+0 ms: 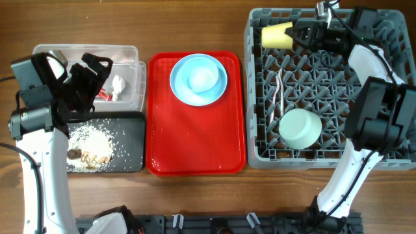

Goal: Sort waste into correct bins and load items into the dishwasher rack
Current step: 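Place the yellow cup in the rack's upper left and release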

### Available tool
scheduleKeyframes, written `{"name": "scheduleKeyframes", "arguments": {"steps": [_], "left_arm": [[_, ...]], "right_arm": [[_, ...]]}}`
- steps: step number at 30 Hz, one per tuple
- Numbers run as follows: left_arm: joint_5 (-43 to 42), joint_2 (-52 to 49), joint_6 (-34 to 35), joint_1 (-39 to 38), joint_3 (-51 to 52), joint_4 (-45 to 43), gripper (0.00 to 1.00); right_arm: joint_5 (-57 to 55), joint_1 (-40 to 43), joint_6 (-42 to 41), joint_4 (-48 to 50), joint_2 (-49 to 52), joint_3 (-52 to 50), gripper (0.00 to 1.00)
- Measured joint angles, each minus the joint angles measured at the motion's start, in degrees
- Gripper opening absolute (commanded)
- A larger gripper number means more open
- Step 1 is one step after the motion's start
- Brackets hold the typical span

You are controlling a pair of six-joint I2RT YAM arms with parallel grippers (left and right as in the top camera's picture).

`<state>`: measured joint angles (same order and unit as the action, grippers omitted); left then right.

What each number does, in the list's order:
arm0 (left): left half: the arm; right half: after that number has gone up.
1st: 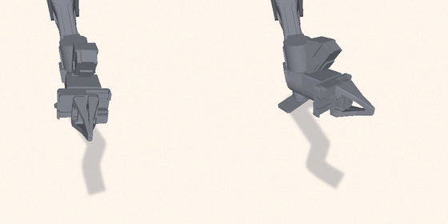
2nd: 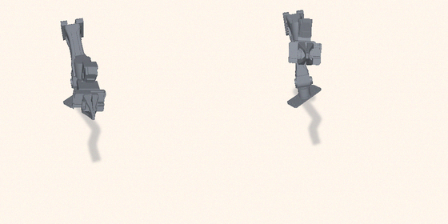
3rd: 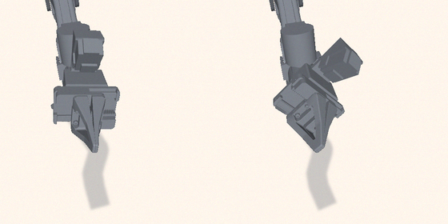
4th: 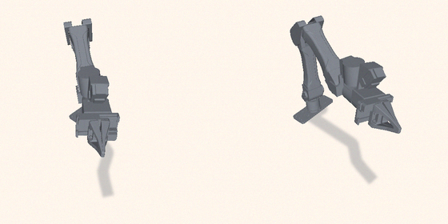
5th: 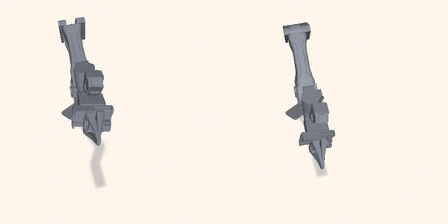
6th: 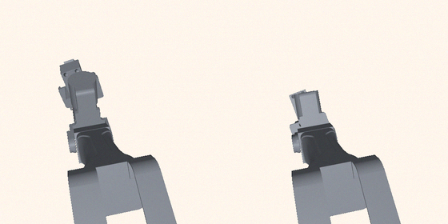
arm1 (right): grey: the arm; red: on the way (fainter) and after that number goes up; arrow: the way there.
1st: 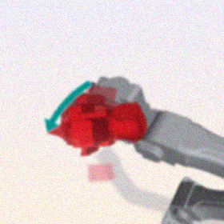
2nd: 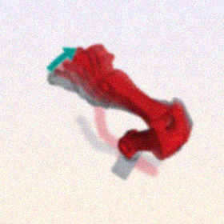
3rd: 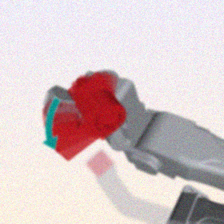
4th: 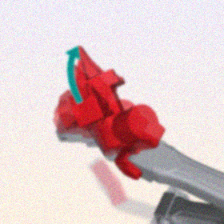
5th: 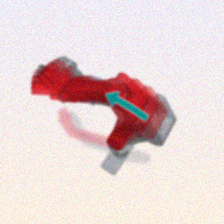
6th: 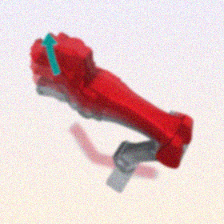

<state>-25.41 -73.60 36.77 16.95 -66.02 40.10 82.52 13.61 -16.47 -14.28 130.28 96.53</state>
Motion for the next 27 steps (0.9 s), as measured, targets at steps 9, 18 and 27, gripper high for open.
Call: {"name": "scheduleKeyframes", "arguments": {"steps": [9, 18, 27], "left_arm": [[0.0, 0.0, 0.0, 0.0, 0.0, 0.0, 1.0], [0.0, 0.0, 0.0, 0.0, 0.0, 0.0, 1.0], [0.0, 0.0, 0.0, 0.0, 0.0, 0.0, 1.0]], "right_arm": [[1.0, 0.8, -3.2, 1.0, 0.0, -0.1, 0.04], [-0.6, -1.8, -6.3, 2.6, 0.0, -0.1, 0.04], [-2.1, -2.1, -6.3, 2.5, 0.0, -0.1, 0.12]]}}
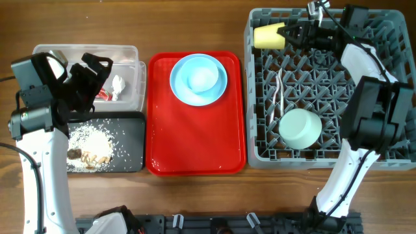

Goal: Sort waste into correct bins and load items into the dishwasher rack
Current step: 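Place the yellow cup in the rack's upper left and release, then reach the right gripper to the light-blue bowl and grip its rim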

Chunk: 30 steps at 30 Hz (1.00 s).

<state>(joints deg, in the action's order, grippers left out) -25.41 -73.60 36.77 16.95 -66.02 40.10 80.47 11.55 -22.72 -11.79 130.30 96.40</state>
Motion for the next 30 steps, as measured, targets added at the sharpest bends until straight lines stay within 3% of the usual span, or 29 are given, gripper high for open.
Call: {"name": "scheduleKeyframes", "arguments": {"steps": [9, 12, 19, 25, 30], "left_arm": [[0.0, 0.0, 0.0, 0.0, 0.0, 0.0, 1.0], [0.0, 0.0, 0.0, 0.0, 0.0, 0.0, 1.0], [0.0, 0.0, 0.0, 0.0, 0.0, 0.0, 1.0], [0.0, 0.0, 0.0, 0.0, 0.0, 0.0, 1.0], [0.0, 0.0, 0.0, 0.0, 0.0, 0.0, 1.0]], "right_arm": [[-2.6, 4.1, 0.6, -6.5, 0.0, -0.1, 0.22], [-3.3, 6.3, 2.0, -10.3, 0.0, -0.1, 0.32], [-5.2, 11.6, 3.5, -14.6, 0.0, -0.2, 0.45], [-8.4, 15.2, 5.0, -18.8, 0.0, -0.2, 0.46], [-20.7, 14.4, 9.6, -25.9, -3.7, -0.3, 0.46]]}}
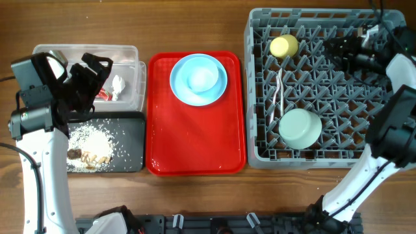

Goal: Sort waste into correct bins and load items into the dishwasher rack
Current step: 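Reach the right gripper to the light-blue bowl and grip its rim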

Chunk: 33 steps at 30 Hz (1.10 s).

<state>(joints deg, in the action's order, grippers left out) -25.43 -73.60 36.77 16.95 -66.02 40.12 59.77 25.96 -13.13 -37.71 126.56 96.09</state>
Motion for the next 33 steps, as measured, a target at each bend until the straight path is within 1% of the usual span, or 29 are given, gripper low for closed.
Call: {"name": "scheduleKeyframes", "arguments": {"steps": [2, 4, 5, 8, 11, 14, 18, 22, 25, 27, 33], "left_arm": [[0.0, 0.0, 0.0, 0.0, 0.0, 0.0, 1.0], [0.0, 0.0, 0.0, 0.0, 0.0, 0.0, 1.0], [0.0, 0.0, 0.0, 0.0, 0.0, 0.0, 1.0], [0.0, 0.0, 0.0, 0.0, 0.0, 0.0, 1.0], [0.0, 0.0, 0.0, 0.0, 0.0, 0.0, 1.0], [0.0, 0.0, 0.0, 0.0, 0.0, 0.0, 1.0], [0.0, 0.0, 0.0, 0.0, 0.0, 0.0, 1.0], [0.0, 0.0, 0.0, 0.0, 0.0, 0.0, 1.0], [0.0, 0.0, 0.0, 0.0, 0.0, 0.0, 1.0], [0.0, 0.0, 0.0, 0.0, 0.0, 0.0, 1.0], [0.0, 0.0, 0.0, 0.0, 0.0, 0.0, 1.0]], "right_arm": [[-6.4, -1.3, 2.3, -2.1, -3.3, -0.1, 0.45], [-11.5, -3.0, 4.2, -3.0, -6.5, -0.1, 0.39], [-16.3, -6.0, 6.2, -3.2, -11.0, -0.1, 0.38], [-23.0, -11.5, 7.6, -3.5, -16.9, -0.1, 0.36], [-28.7, -21.1, 9.0, -3.7, -22.7, -0.1, 0.36], [-35.0, -32.8, 10.0, -4.1, -25.6, 0.0, 0.36], [-43.4, -46.9, 10.6, -4.7, -24.7, 0.0, 0.37], [-50.5, -58.2, 10.9, -2.7, -20.7, 0.0, 0.37], [-53.7, -63.4, 11.1, -0.4, -16.2, 0.0, 0.43], [-55.1, -66.2, 11.1, 1.4, -11.8, 0.0, 0.43], [-57.1, -67.5, 11.3, 5.9, -4.0, -0.1, 0.43]]}}
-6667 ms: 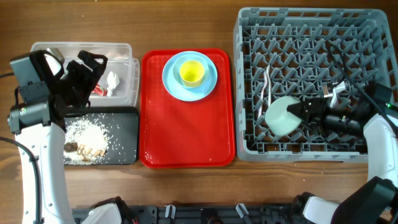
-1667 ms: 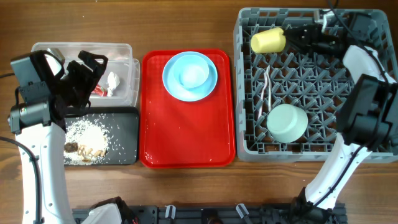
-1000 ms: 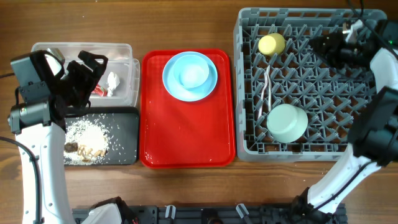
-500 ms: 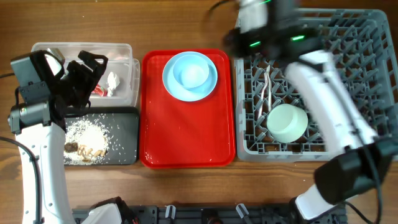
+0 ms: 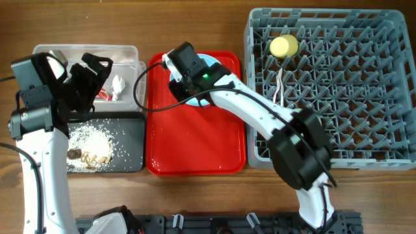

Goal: Sort waste into correct bins and load items into the dishwasher rack
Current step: 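Reach the right gripper to the light-blue bowl and grip its rim, then lift the light-blue bowl and carry it into the rack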

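Observation:
My right arm reaches from the front of the table across the rack to the red tray [image 5: 195, 143]. Its gripper [image 5: 177, 70] sits over the left part of the light blue plate [image 5: 220, 64] at the tray's far end, and the arm hides most of the plate. The overhead view does not show whether its fingers are apart. A yellow cup [image 5: 283, 45] stands in the far left corner of the grey dishwasher rack [image 5: 364, 97], with a white utensil [image 5: 279, 83] lying just in front of it. My left gripper [image 5: 97, 65] hovers open over the clear bin [image 5: 127, 53].
A black tray [image 5: 133, 153] with rice and food scraps lies in front of the clear bin, which holds wrappers. My right arm's elbow covers the rack's front left part. Wooden table shows around everything.
My right gripper was at the rack's far right side; now it is over the blue plate on the red tray. The arm now covers the pale green bowl in the rack. The left arm is unchanged.
My right gripper held the yellow cup over the rack's far left corner at the first two moments. Then the cup lay in that corner and the gripper was off at the rack's far right. Now the gripper is at the blue plate. My left arm stayed over the clear bin.

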### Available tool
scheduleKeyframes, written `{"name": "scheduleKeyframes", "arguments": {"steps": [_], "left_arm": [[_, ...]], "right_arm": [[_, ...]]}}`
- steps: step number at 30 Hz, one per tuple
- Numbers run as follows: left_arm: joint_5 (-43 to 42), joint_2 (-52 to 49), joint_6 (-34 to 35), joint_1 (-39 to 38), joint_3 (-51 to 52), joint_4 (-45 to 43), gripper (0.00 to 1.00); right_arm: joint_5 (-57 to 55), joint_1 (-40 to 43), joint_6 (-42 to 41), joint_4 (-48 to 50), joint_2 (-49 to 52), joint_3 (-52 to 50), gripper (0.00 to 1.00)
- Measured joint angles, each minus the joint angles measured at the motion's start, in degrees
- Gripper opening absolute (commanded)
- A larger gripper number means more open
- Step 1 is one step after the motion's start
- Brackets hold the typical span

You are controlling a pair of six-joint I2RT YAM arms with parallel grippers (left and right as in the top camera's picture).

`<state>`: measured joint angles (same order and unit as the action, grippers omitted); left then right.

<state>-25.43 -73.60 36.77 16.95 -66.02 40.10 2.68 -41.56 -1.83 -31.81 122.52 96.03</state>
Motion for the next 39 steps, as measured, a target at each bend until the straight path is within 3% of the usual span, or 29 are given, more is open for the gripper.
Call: {"name": "scheduleKeyframes", "arguments": {"steps": [19, 26, 28, 39], "left_arm": [[0.0, 0.0, 0.0, 0.0, 0.0, 0.0, 1.0], [0.0, 0.0, 0.0, 0.0, 0.0, 0.0, 1.0], [0.0, 0.0, 0.0, 0.0, 0.0, 0.0, 1.0], [0.0, 0.0, 0.0, 0.0, 0.0, 0.0, 1.0]], "right_arm": [[-5.8, 0.5, 0.0, 0.0, 4.1, 0.0, 0.39], [-6.0, 0.5, 0.2, -0.7, 4.1, 0.0, 0.21], [-6.0, 0.5, 0.1, -0.6, 4.1, 0.0, 0.04], [-5.8, 0.6, -1.7, -0.7, 0.9, 0.0, 0.04]]}}
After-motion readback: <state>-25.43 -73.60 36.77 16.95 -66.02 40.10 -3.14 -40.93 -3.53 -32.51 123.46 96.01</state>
